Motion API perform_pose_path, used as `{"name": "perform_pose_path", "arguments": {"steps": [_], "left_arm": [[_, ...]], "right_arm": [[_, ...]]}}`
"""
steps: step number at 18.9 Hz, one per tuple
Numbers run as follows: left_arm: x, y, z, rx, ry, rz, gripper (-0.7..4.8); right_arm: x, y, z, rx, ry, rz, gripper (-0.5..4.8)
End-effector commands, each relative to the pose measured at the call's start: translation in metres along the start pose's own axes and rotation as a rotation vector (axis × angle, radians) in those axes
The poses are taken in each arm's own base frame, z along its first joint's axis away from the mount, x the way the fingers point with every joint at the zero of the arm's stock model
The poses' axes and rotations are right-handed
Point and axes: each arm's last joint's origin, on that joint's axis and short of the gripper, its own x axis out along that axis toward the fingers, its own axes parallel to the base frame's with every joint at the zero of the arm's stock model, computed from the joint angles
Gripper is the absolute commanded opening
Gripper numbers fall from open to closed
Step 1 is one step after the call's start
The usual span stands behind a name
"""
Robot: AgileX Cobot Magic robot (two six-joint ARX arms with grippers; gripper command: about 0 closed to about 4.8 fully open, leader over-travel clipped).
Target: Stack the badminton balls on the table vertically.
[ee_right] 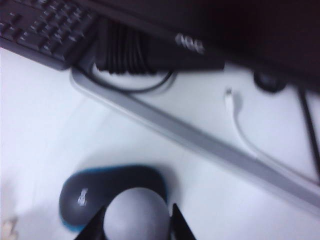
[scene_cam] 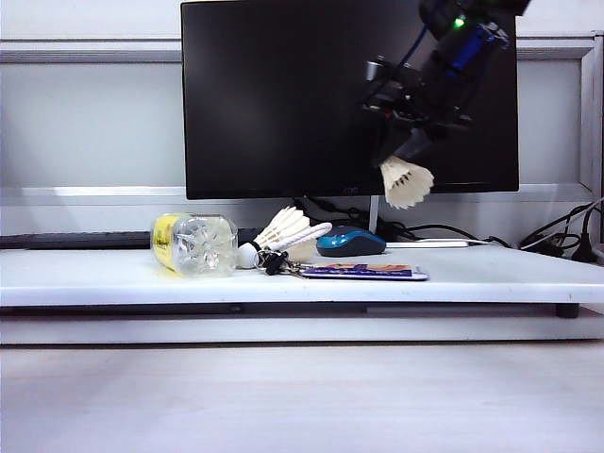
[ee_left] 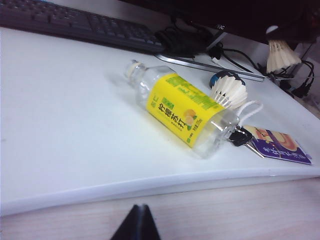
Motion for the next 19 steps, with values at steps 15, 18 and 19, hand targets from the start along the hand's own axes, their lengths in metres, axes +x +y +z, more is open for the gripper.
{"name": "perform_pose_path", "arguments": {"steps": [15,18,19], "left_arm": [[0.000,0.000,-0.002,-0.003,0.020,-0.011,-0.05],[0.000,0.000,-0.002,-0.006,0.021,-0.011,-0.05],[0.000,0.000,-0.002,-0.006,0.021,-0.011,-0.05]], "right_arm": [[-0.078,0.011,-0.095,0.014,-0.713,-0.155,1.13],[-0.068,0.013,-0.147,0.036,-0.720,-0.216,1.13],[-0.065,0.013,-0.160,0.042,-0.725,-0.234,1.13]]}}
